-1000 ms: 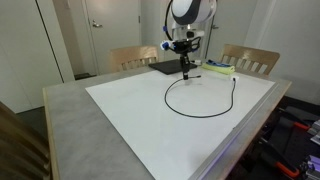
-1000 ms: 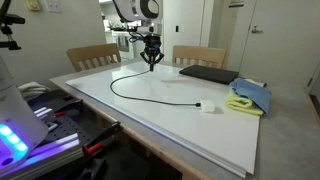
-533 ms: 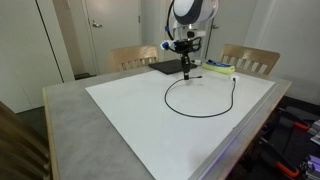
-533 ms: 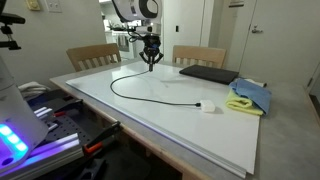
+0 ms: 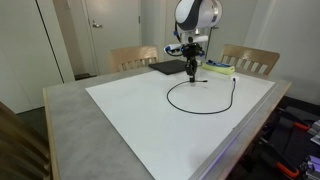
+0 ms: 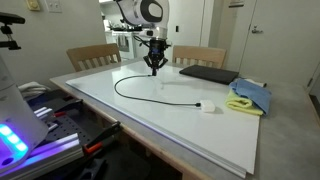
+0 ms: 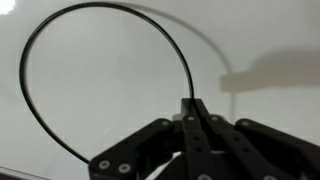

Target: Wind the charging cable

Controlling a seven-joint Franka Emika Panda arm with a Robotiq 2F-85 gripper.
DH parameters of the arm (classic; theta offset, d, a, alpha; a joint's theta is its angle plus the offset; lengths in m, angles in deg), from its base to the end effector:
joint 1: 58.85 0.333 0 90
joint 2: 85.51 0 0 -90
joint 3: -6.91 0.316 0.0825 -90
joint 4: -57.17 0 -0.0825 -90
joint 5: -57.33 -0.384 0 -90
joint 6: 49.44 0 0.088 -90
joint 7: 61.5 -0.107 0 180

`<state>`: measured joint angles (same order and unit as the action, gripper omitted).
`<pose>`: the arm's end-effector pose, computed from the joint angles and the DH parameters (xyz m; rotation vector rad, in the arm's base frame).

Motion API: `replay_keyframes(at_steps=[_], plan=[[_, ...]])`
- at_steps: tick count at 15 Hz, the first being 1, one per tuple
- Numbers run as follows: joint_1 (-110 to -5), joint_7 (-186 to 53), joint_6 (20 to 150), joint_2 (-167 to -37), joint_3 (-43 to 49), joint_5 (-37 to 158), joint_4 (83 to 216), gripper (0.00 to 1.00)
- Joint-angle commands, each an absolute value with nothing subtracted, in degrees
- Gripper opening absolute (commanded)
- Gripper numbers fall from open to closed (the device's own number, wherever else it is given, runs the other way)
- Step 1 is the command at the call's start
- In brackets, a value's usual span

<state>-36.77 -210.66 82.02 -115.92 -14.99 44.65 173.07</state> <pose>0.5764 0.0061 0.1845 0.5875 -2.8695 -0.0168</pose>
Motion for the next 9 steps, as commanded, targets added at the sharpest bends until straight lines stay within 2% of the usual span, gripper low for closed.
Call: replay_keyframes(at_steps=[1,2,3,4,9], plan=[[-29.03,-210.64,82.98,-117.67,-24.23,35.26,175.11,0.01],[-27.72,-210.65,82.42,-118.06,-25.8,33.09,175.37,0.01],[-26.48,-210.65,81.93,-118.1,-27.11,31.3,175.66,0.29],[-26.1,-210.66,81.87,-117.97,-27.37,30.2,176.06,0.3],[-25.59,-209.14,80.39,-116.47,-27.36,31.83,175.22,0.65]])
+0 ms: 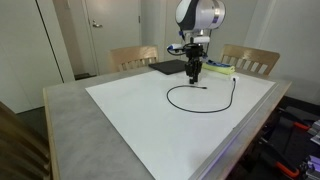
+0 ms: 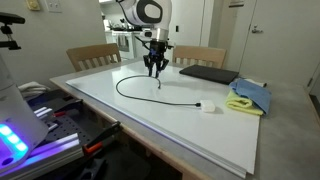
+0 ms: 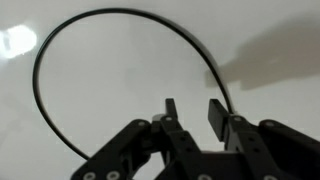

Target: Wind the charging cable

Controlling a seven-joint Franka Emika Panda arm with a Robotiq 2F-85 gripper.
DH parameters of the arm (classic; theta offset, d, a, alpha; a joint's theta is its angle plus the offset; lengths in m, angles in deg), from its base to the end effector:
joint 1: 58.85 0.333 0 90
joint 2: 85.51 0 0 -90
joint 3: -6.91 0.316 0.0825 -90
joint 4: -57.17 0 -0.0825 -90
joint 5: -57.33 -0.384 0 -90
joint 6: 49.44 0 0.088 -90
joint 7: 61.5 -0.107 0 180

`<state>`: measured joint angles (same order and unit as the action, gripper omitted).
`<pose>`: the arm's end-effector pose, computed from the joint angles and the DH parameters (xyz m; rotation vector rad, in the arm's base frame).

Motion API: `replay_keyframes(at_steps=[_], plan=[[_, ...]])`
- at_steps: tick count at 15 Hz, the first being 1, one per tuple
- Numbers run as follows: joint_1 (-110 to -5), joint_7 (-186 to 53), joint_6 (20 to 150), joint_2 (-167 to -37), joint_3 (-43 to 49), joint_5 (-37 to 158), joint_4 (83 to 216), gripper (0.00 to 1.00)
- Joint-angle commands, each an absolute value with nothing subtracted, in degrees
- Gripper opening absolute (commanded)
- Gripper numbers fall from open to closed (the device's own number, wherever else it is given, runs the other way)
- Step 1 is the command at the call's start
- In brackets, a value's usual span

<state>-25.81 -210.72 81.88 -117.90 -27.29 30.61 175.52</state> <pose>0.5639 -0.0059 0.1818 0.3063 -2.9383 -0.0794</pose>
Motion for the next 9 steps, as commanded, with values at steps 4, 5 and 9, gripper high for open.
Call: replay_keyframes(at_steps=[4,5,9], plan=[[-37.15,-208.1,76.79,-113.89,-14.65,49.56,171.93,0.92],[-39.35,-206.7,76.25,-114.01,-12.02,52.31,171.17,0.99],[-44.03,-211.46,76.86,-113.75,-6.53,56.06,171.31,1.0]])
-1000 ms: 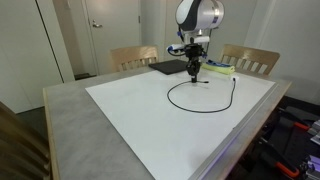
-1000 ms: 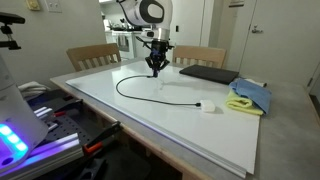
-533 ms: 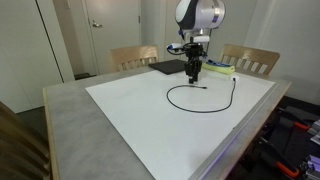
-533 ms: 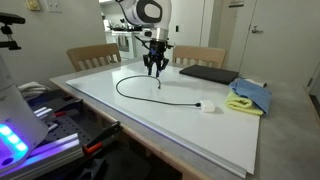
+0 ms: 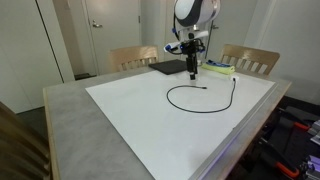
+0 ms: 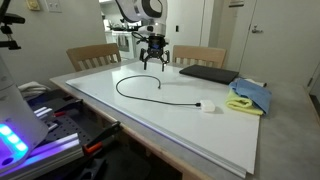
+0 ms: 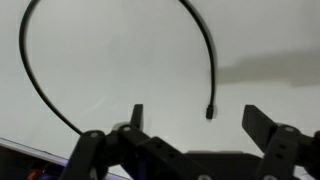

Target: Wind the charging cable

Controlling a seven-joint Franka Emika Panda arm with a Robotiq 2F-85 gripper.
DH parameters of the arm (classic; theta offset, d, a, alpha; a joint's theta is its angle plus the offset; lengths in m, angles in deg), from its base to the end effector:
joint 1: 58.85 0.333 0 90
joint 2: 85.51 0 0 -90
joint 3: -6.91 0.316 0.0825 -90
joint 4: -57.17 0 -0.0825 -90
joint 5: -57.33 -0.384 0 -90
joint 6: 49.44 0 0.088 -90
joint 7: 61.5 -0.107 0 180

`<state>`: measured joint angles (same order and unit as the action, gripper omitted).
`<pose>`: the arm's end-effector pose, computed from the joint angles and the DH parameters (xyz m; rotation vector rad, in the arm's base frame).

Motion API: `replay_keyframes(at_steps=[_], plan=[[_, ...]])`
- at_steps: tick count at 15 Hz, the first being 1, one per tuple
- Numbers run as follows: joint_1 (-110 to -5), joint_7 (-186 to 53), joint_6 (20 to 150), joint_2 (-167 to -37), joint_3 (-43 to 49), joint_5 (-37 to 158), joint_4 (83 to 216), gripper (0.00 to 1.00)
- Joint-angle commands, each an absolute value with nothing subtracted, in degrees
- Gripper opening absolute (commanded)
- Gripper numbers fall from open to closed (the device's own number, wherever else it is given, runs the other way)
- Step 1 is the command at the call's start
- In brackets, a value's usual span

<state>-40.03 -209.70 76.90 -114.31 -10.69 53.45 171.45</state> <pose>0.5776 0.0155 0.1976 0.7689 -2.7525 0.0396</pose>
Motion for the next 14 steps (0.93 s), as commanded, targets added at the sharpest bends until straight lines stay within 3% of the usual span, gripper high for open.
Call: replay_keyframes(at_steps=[1,14], plan=[[-44.38,-211.52,76.85,-113.82,-6.22,56.1,171.32,1.0],[-49.36,-194.37,72.06,-113.65,-1.17,66.78,169.15,1.0]])
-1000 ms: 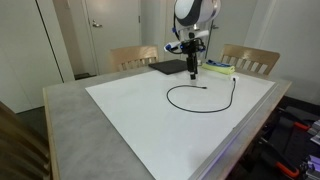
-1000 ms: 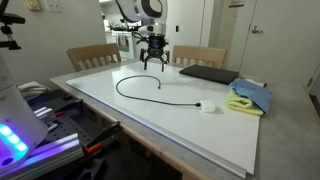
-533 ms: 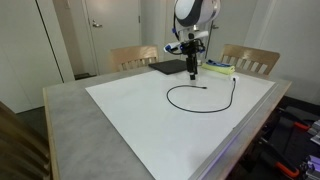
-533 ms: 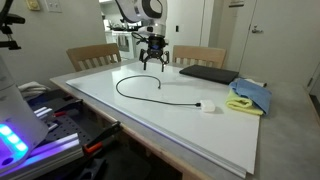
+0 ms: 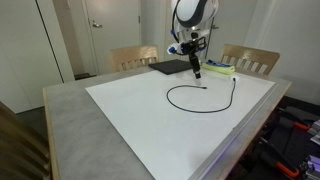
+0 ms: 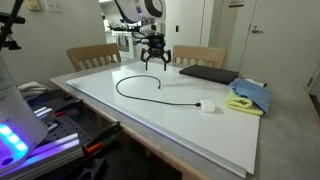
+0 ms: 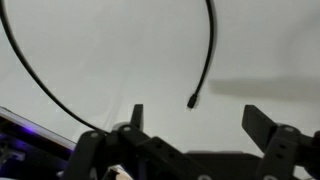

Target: Wind the charging cable

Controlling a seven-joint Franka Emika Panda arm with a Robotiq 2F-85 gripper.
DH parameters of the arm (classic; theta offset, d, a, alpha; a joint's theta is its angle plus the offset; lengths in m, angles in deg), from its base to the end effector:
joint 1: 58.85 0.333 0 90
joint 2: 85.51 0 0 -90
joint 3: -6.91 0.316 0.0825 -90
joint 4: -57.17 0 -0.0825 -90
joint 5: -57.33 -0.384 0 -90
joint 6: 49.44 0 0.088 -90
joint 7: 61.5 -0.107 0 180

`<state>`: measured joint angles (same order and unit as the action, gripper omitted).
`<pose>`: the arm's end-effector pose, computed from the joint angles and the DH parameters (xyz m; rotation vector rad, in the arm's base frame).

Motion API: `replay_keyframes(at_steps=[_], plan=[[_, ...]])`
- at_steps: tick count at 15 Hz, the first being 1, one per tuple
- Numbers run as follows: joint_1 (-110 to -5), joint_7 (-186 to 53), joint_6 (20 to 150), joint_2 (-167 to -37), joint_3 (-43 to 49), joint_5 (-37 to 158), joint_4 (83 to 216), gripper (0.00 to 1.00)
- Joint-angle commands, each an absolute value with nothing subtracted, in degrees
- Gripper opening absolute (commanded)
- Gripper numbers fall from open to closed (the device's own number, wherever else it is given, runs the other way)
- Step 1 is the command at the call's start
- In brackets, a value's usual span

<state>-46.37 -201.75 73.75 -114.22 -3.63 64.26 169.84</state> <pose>0.5797 0.0156 0.1982 1.1086 -2.5566 0.0988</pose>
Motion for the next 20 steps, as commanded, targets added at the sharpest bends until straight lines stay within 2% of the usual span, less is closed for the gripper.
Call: replay_keyframes(at_steps=[1,6,13,20], plan=[[-49.83,-191.48,72.87,-113.76,-0.91,67.62,169.28,1.0],[-50.38,-179.05,74.8,-113.4,-1.03,73.8,170.34,1.0],[-49.64,-183.8,73.66,-114.32,-1.52,72.34,169.49,1.0],[-56.09,-158.37,77.33,-112.66,0.48,69.14,169.89,1.0]])
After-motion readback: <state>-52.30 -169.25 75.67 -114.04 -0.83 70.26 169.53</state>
